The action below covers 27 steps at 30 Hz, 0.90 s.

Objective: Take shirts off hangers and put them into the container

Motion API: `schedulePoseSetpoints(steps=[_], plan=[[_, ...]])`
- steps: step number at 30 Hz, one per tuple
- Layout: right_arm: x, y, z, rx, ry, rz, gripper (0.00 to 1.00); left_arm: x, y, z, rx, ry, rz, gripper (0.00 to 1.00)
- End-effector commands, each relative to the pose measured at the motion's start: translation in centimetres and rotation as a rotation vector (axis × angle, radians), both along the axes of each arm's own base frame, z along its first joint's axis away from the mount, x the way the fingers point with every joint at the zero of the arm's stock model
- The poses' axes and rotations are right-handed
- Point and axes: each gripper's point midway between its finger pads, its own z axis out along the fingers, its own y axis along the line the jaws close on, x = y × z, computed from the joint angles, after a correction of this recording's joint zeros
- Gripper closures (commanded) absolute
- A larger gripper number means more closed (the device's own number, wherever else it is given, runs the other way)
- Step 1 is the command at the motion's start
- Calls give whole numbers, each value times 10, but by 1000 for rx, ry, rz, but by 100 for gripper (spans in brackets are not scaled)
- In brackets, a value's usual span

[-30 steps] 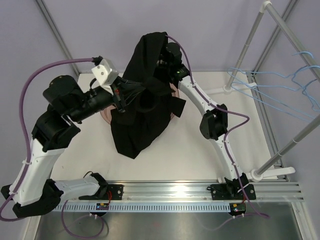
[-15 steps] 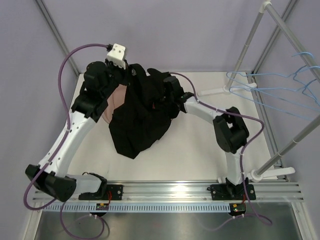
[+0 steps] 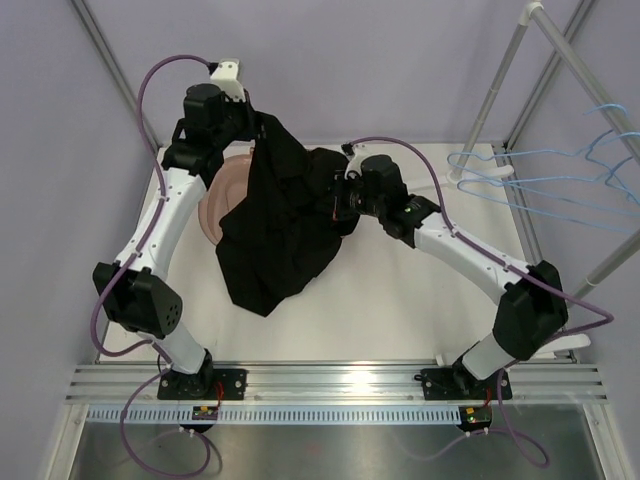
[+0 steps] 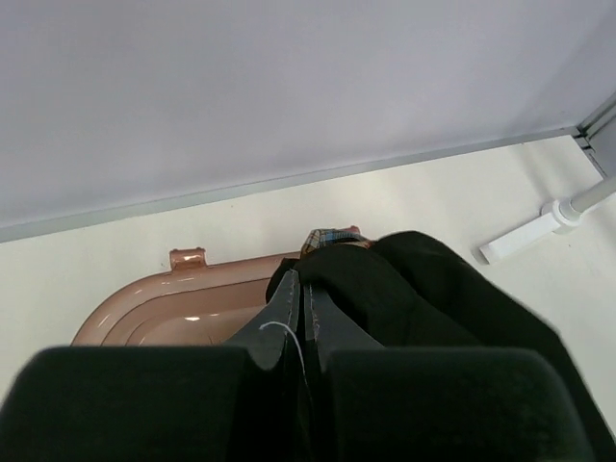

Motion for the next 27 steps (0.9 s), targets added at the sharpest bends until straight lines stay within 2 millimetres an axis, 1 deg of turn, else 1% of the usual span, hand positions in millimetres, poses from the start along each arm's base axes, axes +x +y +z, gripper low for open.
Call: schedulePoseSetpoints(steps=[1,2,3,4,5,6,7,8,9,10,11,12,14,15,16,17,18,19,20,21,22,23,24,25,26,27], plan=[[-11,-20,49,10,-109,-30,88,24,10,-21,-96,94,25,100],[-15,-25,51,0,-114,-41,88,35,9,-35,-100,129,23,100],[-18,-30,54,1,-120,-53,88,38,11,-47,-102,171,29,100],[-29,-38,63,18,-141,-58,88,42,15,-54,-101,195,43,100],[-32,-43,73,40,-165,-69,86,46,17,-63,-98,219,59,100],[-44,-53,86,68,-197,-76,85,48,19,-78,-102,255,71,100],[-50,-57,94,81,-217,-78,84,49,21,-87,-102,273,83,100],[-55,-63,101,82,-235,-84,84,47,25,-102,-93,300,113,100],[-57,-70,108,84,-253,-107,84,46,30,-106,-95,308,143,100],[-67,-80,127,107,-290,-114,84,46,35,-111,-87,315,167,100],[-71,-86,131,98,-302,-123,84,44,42,-120,-77,328,202,100],[-79,-94,147,124,-334,-131,84,45,46,-119,-84,324,214,100],[-87,-101,154,124,-343,-135,84,46,52,-127,-78,348,247,100],[-92,-106,162,135,-358,-139,84,46,58,-130,-64,369,284,100],[-94,-108,163,134,-359,-143,84,47,60,-144,-55,403,299,100],[-94,-113,162,123,-359,-157,84,48,61,-151,-53,418,306,100],[-94,-114,162,119,-364,-165,84,45,63,-163,-60,454,322,100],[-91,-115,159,111,-365,-177,82,43,65,-173,-60,479,338,100],[-86,-116,155,88,-364,-193,81,40,66,-179,-73,493,341,100],[-74,-110,145,52,-343,-197,80,39,68,-181,-106,490,352,100],[-67,-106,140,32,-340,-196,81,25,70,-191,-125,513,350,100],[-58,-100,131,13,-328,-195,83,19,70,-192,-147,507,351,100],[-41,-87,111,-31,-291,-186,85,20,71,-185,-188,464,356,100],[-28,-84,103,-55,-283,-213,87,4,72,-206,-186,502,365,100],[-15,-80,96,-87,-282,-227,94,-3,73,-189,-207,459,363,100],[4,-67,85,-121,-267,-225,95,-7,74,-188,-218,451,366,100]])
